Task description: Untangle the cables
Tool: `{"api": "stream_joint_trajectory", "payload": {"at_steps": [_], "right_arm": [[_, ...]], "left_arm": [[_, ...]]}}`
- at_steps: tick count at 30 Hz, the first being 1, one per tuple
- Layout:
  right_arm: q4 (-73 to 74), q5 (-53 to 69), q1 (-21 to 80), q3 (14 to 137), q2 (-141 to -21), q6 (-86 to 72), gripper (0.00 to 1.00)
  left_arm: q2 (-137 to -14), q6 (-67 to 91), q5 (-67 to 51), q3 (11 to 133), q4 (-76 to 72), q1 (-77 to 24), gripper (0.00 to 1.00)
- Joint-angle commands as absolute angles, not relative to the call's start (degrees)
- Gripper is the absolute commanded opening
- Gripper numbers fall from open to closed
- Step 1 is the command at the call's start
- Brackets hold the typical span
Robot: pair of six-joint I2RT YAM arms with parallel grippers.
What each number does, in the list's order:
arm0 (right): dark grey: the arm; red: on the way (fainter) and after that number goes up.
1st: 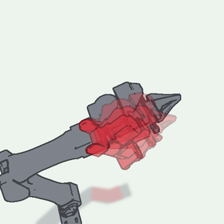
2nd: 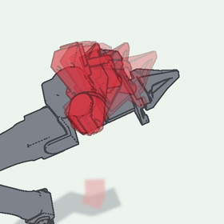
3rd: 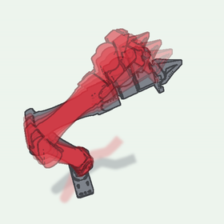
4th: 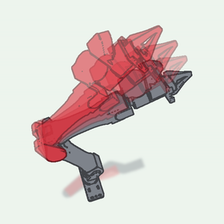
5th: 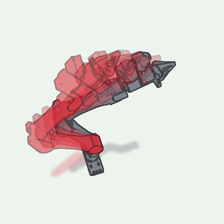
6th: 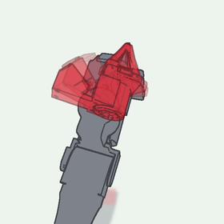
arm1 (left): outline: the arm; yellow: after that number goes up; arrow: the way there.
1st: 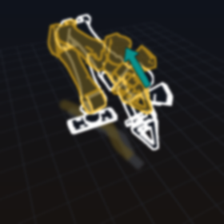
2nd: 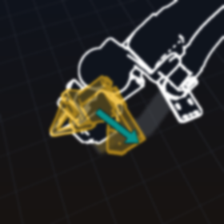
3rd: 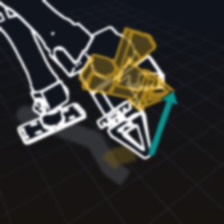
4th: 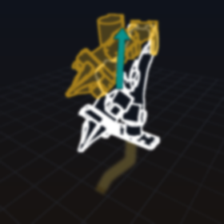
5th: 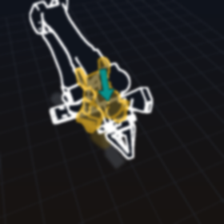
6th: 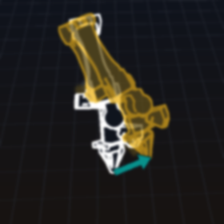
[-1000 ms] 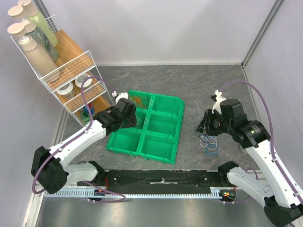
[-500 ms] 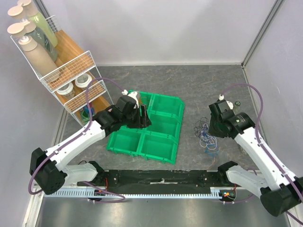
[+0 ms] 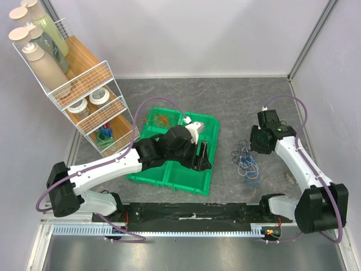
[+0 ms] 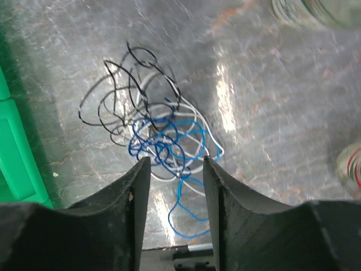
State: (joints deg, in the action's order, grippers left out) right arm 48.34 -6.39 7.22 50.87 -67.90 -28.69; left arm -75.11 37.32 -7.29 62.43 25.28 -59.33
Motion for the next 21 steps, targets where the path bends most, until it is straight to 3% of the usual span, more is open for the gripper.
{"api": "stream_joint_trajectory", "payload": {"at_steps": [1, 7, 12, 14, 15, 21], "right_arm": [[38.6, -2.99, 7.03, 52.3, -71.44, -23.55, 0.52], [28.76, -3.78, 7.12, 48.61, -76.37, -23.47, 0.48], [25.75, -1.76, 7.21, 48.52, -75.07, -21.18, 0.22], [25.49, -0.45, 7.21, 48.25, -73.83, -20.83, 0.03], [25.58, -0.18, 7.21, 48.16, -73.05, -20.66, 0.0], [28.64, 7.28, 7.21, 51.67, -62.16, -22.49, 0.0]], "left_arm": [[-76.29, 37.97, -10.37, 64.34, 21.19, -62.4, 0.71], [-75.33, 36.65, -8.53, 62.14, 17.41, -65.21, 0.71], [-72.6, 40.41, -6.51, 57.58, 11.88, -65.92, 0.71], [-71.29, 43.23, -7.81, 53.98, 6.62, -65.83, 0.72], [-70.67, 44.46, -8.52, 52.4, 3.89, -65.83, 0.72], [-70.05, 48.16, -9.66, 49.48, -5.97, -65.92, 0.74]]}}
